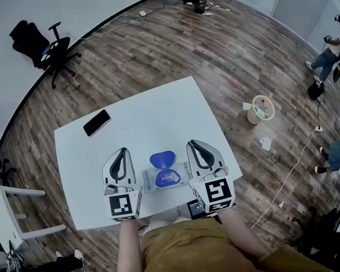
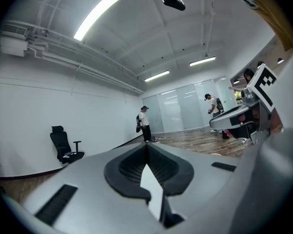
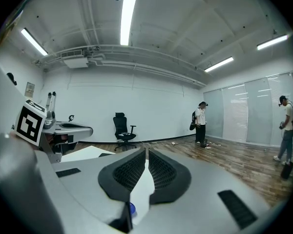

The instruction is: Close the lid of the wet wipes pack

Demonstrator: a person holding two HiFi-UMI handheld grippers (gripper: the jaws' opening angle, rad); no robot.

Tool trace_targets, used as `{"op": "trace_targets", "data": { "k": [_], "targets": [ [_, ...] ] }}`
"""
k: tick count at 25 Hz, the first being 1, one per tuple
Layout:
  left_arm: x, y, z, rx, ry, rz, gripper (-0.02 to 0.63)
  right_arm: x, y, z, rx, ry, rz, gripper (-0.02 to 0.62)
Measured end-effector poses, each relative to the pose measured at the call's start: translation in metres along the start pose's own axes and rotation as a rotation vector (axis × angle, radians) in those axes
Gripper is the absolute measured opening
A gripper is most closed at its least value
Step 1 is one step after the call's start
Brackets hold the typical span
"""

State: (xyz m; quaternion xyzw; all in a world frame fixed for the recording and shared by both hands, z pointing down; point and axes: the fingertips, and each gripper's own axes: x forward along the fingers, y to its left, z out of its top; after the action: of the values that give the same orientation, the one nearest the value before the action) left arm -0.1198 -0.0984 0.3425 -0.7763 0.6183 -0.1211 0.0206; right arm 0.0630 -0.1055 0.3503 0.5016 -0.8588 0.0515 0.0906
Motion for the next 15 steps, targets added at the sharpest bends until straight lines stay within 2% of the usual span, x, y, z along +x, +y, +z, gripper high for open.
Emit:
{"op": "trace_targets", "data": {
  "k": [4,9,15],
  "targets": [
    [0.011,-0.004,-0.012,-0.004,-0.005,-0.041,0.006,0.009,-0.002,-0.009,-0.018,0.031,0.007,0.012],
    [0.022,-0.009,-0.045,-0.031,0.090,-0.143,0.006,0.025,0.008,-0.040,0.008,0.107,0.054,0.012],
    [0.032,-0.019,-0.074,-0.074,0.159,-0.203,0.006,0.039,0.011,-0.071,0.045,0.183,0.093,0.012]
  ]
}}
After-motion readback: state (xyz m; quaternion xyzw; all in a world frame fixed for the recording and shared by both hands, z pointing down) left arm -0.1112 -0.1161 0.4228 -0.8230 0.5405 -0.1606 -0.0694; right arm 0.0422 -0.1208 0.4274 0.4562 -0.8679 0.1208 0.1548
